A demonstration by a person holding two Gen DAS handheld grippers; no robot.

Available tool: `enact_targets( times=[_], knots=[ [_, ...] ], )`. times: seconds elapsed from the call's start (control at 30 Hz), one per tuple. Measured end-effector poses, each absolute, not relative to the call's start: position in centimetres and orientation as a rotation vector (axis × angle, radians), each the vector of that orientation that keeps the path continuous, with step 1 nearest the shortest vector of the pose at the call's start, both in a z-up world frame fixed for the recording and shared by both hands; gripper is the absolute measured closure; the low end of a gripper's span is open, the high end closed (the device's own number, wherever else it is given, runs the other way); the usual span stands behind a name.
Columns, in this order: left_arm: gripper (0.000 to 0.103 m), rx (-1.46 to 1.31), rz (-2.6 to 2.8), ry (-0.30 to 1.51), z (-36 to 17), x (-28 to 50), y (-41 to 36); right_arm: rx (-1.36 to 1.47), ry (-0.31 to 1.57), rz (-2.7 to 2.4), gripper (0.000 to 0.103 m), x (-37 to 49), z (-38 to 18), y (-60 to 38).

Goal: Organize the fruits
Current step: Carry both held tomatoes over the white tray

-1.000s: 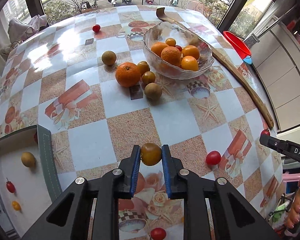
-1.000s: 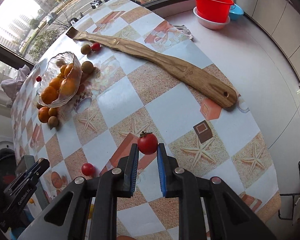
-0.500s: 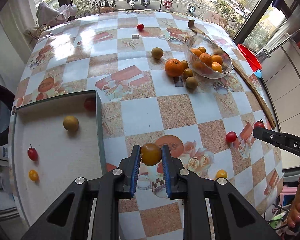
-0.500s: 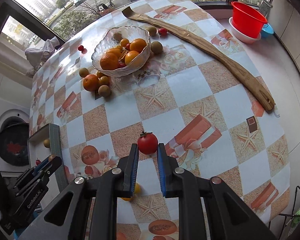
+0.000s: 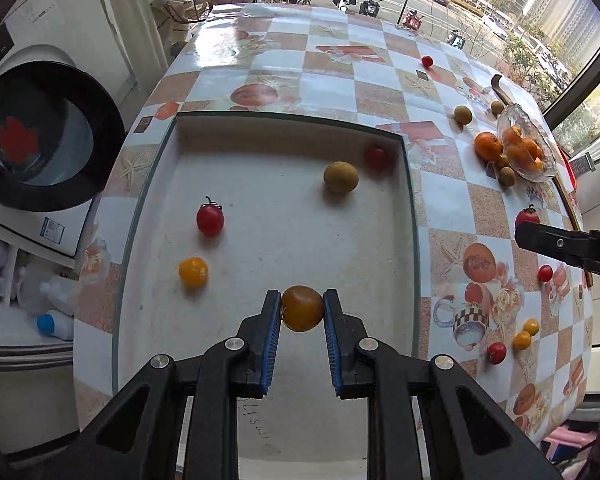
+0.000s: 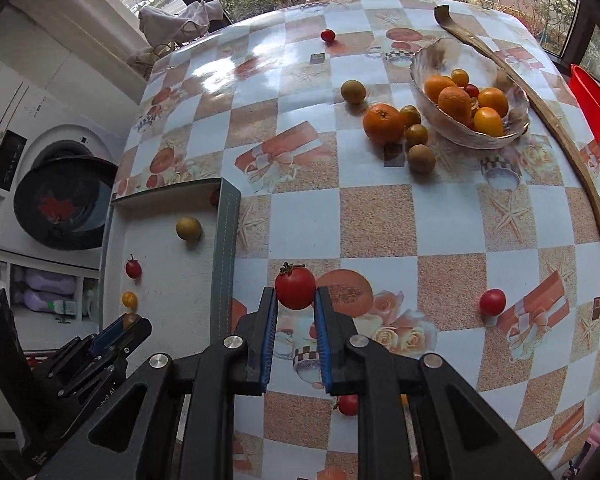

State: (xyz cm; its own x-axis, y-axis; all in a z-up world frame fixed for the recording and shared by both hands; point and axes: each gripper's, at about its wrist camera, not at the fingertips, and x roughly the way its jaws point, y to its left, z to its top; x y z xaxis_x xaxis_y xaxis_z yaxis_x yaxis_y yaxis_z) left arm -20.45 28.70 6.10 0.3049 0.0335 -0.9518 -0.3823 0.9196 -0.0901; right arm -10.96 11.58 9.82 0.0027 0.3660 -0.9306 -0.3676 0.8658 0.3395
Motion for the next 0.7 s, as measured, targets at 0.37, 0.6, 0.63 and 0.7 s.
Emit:
enact_targets(
  times=[0.37,0.6,0.63,0.7],
  knots=[
    [0.080,-0.385,0.391,1.272,3.1,-23.4,33.6,-0.133,1.537,0.743,0.083,-13.5,6.4,23.0],
    [0.080,-0.376,0.391,1.282,2.2,-23.6,34.2,-0.215,1.559,0.755,0.083,-13.8,4.0,26.7],
    [0.080,-0.373,0.390,1.280,2.2,-23.6,34.2,-0.224,1.560,0.754,0.083,-13.8,3.7,27.0],
    [0.080,-0.372,0.383,1.280,2.1,-23.7,34.1,-0.242,1.566,0.755,0.083,-13.8,3.2,27.6]
  ],
)
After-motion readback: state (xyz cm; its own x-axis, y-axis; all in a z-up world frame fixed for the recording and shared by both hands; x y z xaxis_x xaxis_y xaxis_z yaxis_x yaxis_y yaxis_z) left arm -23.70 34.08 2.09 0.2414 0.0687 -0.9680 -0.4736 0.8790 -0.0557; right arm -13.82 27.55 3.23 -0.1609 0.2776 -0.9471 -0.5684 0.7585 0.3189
